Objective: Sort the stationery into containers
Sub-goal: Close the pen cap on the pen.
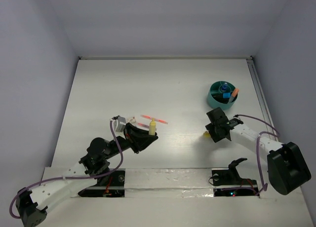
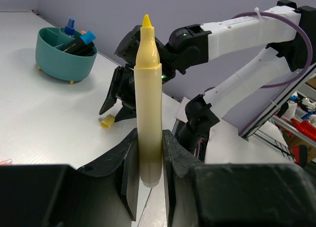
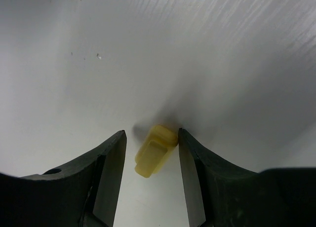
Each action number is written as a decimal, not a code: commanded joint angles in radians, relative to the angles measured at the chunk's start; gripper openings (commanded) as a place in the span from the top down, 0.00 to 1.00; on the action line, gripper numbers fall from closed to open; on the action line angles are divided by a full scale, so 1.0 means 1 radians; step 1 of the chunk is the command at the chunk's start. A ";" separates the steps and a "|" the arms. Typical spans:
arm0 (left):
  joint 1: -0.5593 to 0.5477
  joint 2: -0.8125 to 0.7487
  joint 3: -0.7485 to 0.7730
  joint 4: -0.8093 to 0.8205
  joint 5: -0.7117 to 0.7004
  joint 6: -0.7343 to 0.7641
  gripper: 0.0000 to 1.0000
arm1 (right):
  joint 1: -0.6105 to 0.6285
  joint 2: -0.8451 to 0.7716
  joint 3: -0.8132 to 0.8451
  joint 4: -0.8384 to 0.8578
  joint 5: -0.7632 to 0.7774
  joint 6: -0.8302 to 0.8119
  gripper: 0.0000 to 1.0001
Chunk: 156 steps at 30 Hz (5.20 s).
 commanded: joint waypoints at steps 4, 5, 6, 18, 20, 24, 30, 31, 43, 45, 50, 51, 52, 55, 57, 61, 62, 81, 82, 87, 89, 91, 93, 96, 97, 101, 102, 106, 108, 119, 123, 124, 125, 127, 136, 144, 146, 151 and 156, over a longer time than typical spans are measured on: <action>0.003 -0.009 -0.007 0.065 0.015 -0.005 1.00 | -0.014 0.070 0.038 0.006 0.009 -0.062 0.48; 0.003 -0.009 -0.007 0.065 0.017 -0.005 1.00 | -0.014 0.078 0.046 0.005 0.001 -0.077 0.48; 0.003 -0.009 -0.007 0.062 0.017 -0.005 1.00 | -0.014 0.094 0.063 0.002 -0.017 -0.090 0.48; 0.003 -0.010 -0.007 0.060 0.014 -0.004 1.00 | -0.014 0.174 0.126 -0.130 -0.103 -0.275 0.39; 0.003 -0.006 -0.007 0.064 0.014 -0.004 1.00 | -0.014 0.171 0.141 -0.147 -0.117 -0.307 0.34; 0.003 0.000 -0.007 0.068 0.020 -0.005 1.00 | -0.014 0.205 0.179 -0.182 -0.150 -0.352 0.33; 0.003 -0.014 -0.009 0.062 0.015 -0.007 1.00 | -0.014 0.262 0.221 -0.175 -0.172 -0.386 0.42; 0.003 -0.014 -0.009 0.060 0.014 -0.005 1.00 | -0.014 0.275 0.233 -0.175 -0.157 -0.390 0.44; 0.003 0.000 -0.007 0.064 0.014 -0.002 1.00 | -0.014 0.329 0.233 -0.141 -0.094 -0.452 0.49; 0.003 0.006 -0.007 0.067 0.017 -0.002 1.00 | -0.014 0.337 0.244 -0.138 -0.097 -0.464 0.49; 0.003 0.013 -0.007 0.070 0.017 -0.001 1.00 | -0.014 0.343 0.252 -0.129 -0.088 -0.495 0.57; 0.003 0.014 -0.007 0.070 0.017 -0.001 1.00 | -0.014 0.345 0.253 -0.127 -0.088 -0.499 0.59; 0.003 0.014 -0.007 0.071 0.017 -0.001 1.00 | -0.014 0.349 0.250 -0.124 -0.088 -0.501 0.61; 0.003 0.022 -0.007 0.070 0.015 0.001 1.00 | -0.014 0.348 0.245 -0.110 -0.091 -0.510 0.73; 0.003 0.025 -0.006 0.070 0.014 0.003 1.00 | -0.014 0.329 0.238 -0.089 -0.088 -0.527 0.79; 0.003 0.043 -0.006 0.068 0.001 0.009 1.00 | -0.014 0.234 0.242 -0.032 -0.074 -0.567 0.85; 0.003 0.049 -0.003 0.070 0.000 0.010 1.00 | -0.001 0.207 0.265 -0.003 -0.074 -0.582 0.85; 0.003 0.474 0.206 0.105 -0.153 0.091 1.00 | 0.243 0.023 0.480 0.647 -0.009 -0.923 0.92; 0.003 0.499 0.221 0.100 -0.178 0.105 1.00 | 0.243 0.021 0.474 0.663 -0.020 -0.920 0.93; 0.003 0.621 0.283 0.088 -0.218 0.171 1.00 | 0.279 0.035 0.465 0.716 -0.069 -0.906 0.95; 0.003 0.631 0.269 0.113 -0.223 0.185 1.00 | 0.279 0.044 0.460 0.721 -0.077 -0.897 0.96; 0.003 0.632 0.253 0.117 -0.236 0.199 1.00 | 0.300 0.055 0.445 0.736 -0.094 -0.881 0.96; 0.003 0.622 0.240 0.122 -0.246 0.205 1.00 | 0.326 0.067 0.446 0.746 -0.114 -0.867 0.96; 0.003 0.609 0.227 0.119 -0.276 0.222 1.00 | 0.366 0.087 0.474 0.714 -0.112 -0.857 0.97; 0.003 0.606 0.227 0.104 -0.290 0.225 1.00 | 0.366 0.088 0.479 0.706 -0.112 -0.851 0.97; 0.003 0.589 0.215 0.096 -0.298 0.228 1.00 | 0.406 0.098 0.488 0.686 -0.100 -0.831 0.97; 0.003 0.582 0.212 0.093 -0.325 0.228 1.00 | 0.420 0.099 0.489 0.684 -0.091 -0.832 0.97; 0.003 0.574 0.207 0.079 -0.347 0.228 1.00 | 0.441 0.090 0.485 0.681 -0.066 -0.831 0.97; 0.003 0.574 0.204 0.079 -0.348 0.228 1.00 | 0.441 0.082 0.480 0.681 -0.062 -0.829 0.97; 0.003 0.577 0.206 0.074 -0.348 0.225 1.00 | 0.460 0.055 0.477 0.667 -0.040 -0.837 0.97; 0.003 0.576 0.204 0.071 -0.356 0.226 1.00 | 0.460 0.052 0.483 0.663 -0.043 -0.843 0.97; 0.003 0.574 0.206 0.070 -0.356 0.226 1.00 | 0.460 0.053 0.483 0.663 -0.046 -0.843 0.97; 0.003 0.574 0.206 0.070 -0.356 0.226 1.00 | 0.460 0.053 0.485 0.658 -0.048 -0.841 0.97; 0.003 0.580 0.210 0.065 -0.358 0.226 1.00 | 0.460 0.047 0.477 0.658 -0.043 -0.841 0.97; 0.003 0.588 0.214 0.059 -0.364 0.226 1.00 | 0.460 0.015 0.463 0.651 -0.034 -0.847 0.97; 0.003 0.588 0.212 0.062 -0.361 0.226 1.00 | 0.460 0.044 0.465 0.657 -0.049 -0.848 0.97; 0.003 0.586 0.212 0.064 -0.359 0.228 1.00 | 0.469 0.058 0.466 0.664 -0.048 -0.851 0.97; 0.003 0.582 0.211 0.062 -0.361 0.228 1.00 | 0.469 0.084 0.480 0.664 -0.048 -0.858 0.97; 0.003 0.580 0.210 0.064 -0.361 0.228 1.00 | 0.478 0.092 0.479 0.666 -0.052 -0.858 0.97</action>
